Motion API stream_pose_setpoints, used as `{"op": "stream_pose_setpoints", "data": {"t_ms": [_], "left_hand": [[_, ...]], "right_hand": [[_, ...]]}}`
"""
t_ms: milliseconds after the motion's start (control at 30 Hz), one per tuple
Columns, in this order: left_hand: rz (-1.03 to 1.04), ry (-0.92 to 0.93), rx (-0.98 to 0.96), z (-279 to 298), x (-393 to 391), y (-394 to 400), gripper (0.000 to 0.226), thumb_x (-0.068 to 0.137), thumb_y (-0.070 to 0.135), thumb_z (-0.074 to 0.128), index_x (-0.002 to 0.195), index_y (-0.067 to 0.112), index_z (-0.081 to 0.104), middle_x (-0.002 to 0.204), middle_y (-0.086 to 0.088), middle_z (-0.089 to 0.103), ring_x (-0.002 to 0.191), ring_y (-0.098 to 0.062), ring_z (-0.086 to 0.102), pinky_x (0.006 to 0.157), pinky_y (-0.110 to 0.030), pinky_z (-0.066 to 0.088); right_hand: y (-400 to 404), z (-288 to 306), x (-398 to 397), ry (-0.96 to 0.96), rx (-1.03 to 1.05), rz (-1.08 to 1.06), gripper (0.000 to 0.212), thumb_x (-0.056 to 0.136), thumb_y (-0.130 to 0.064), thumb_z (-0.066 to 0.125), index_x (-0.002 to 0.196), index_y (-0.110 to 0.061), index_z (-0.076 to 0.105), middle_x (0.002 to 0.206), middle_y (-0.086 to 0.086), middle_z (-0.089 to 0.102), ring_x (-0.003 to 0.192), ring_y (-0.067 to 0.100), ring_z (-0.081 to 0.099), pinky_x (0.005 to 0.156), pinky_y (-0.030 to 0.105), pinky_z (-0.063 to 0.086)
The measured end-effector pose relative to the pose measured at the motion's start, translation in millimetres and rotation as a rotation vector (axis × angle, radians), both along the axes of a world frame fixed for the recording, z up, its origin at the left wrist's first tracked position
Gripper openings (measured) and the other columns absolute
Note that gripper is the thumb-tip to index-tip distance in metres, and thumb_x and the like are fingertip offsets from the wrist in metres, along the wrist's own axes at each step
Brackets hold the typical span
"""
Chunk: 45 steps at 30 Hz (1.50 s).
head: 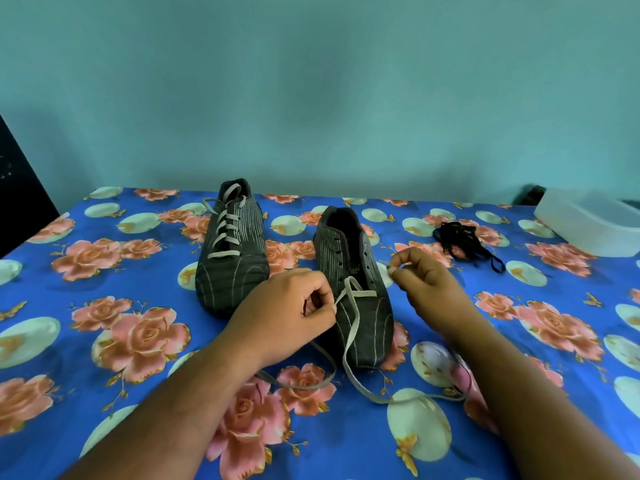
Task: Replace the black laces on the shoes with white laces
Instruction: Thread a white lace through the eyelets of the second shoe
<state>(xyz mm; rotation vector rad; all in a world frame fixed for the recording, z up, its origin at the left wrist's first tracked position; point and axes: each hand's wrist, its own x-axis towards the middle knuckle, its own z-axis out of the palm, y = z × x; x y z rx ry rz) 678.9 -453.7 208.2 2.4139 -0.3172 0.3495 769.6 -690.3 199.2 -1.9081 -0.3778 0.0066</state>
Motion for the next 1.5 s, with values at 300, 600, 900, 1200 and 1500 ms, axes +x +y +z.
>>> {"op": "stream_pose_setpoints", "data": {"t_ms": [300, 600, 900, 1200, 1500], "left_hand": [[0.054, -0.075, -0.108, -9, 10, -2, 0.027, 0.097, 0.054, 0.053, 0.087, 0.03, 0.062, 0.081, 0.014, 0.059, 0.076, -0.006, 0.057, 0.064, -0.028, 0.046], [0.156, -0.009, -0.234, -19, 21, -10, 0.018, 0.094, 0.033, 0.07, 0.109, 0.026, 0.064, 0.11, 0.013, 0.057, 0.095, 0.0, 0.056, 0.073, -0.005, 0.037], [0.164, -0.022, -0.192, -20, 19, -10, 0.017, 0.094, 0.034, 0.069, 0.109, 0.029, 0.063, 0.112, 0.016, 0.055, 0.089, 0.001, 0.057, 0.073, -0.008, 0.039], [0.17, -0.041, -0.182, -21, 19, -10, 0.02, 0.095, 0.036, 0.067, 0.112, 0.027, 0.064, 0.112, 0.017, 0.055, 0.091, 0.002, 0.054, 0.075, -0.016, 0.041], [0.147, -0.079, -0.234, -20, 21, -7, 0.024, 0.092, 0.033, 0.072, 0.114, 0.026, 0.071, 0.115, 0.015, 0.065, 0.108, -0.002, 0.06, 0.087, -0.03, 0.054]], "right_hand": [[22, 3, -16, -0.401, -0.186, -0.027, 0.008, 0.098, -0.025, 0.064, 0.096, -0.023, 0.071, 0.076, -0.007, 0.065, 0.069, 0.009, 0.058, 0.063, 0.027, 0.048], [27, 5, -21, -0.546, -0.467, -0.107, 0.007, 0.092, -0.033, 0.067, 0.095, -0.031, 0.073, 0.081, -0.014, 0.061, 0.07, 0.008, 0.057, 0.061, 0.033, 0.05], [35, 5, -20, -0.646, -0.535, -0.11, 0.004, 0.089, -0.023, 0.071, 0.091, -0.019, 0.072, 0.079, -0.008, 0.064, 0.078, 0.017, 0.055, 0.071, 0.035, 0.046], [35, -5, -15, -0.535, -0.448, -0.11, 0.005, 0.094, -0.028, 0.067, 0.093, -0.026, 0.072, 0.083, -0.01, 0.067, 0.087, 0.017, 0.053, 0.079, 0.037, 0.042], [38, -12, -14, -0.346, -0.256, -0.056, 0.014, 0.091, -0.037, 0.067, 0.082, -0.048, 0.064, 0.088, -0.02, 0.061, 0.103, 0.016, 0.051, 0.093, 0.051, 0.044]]}}
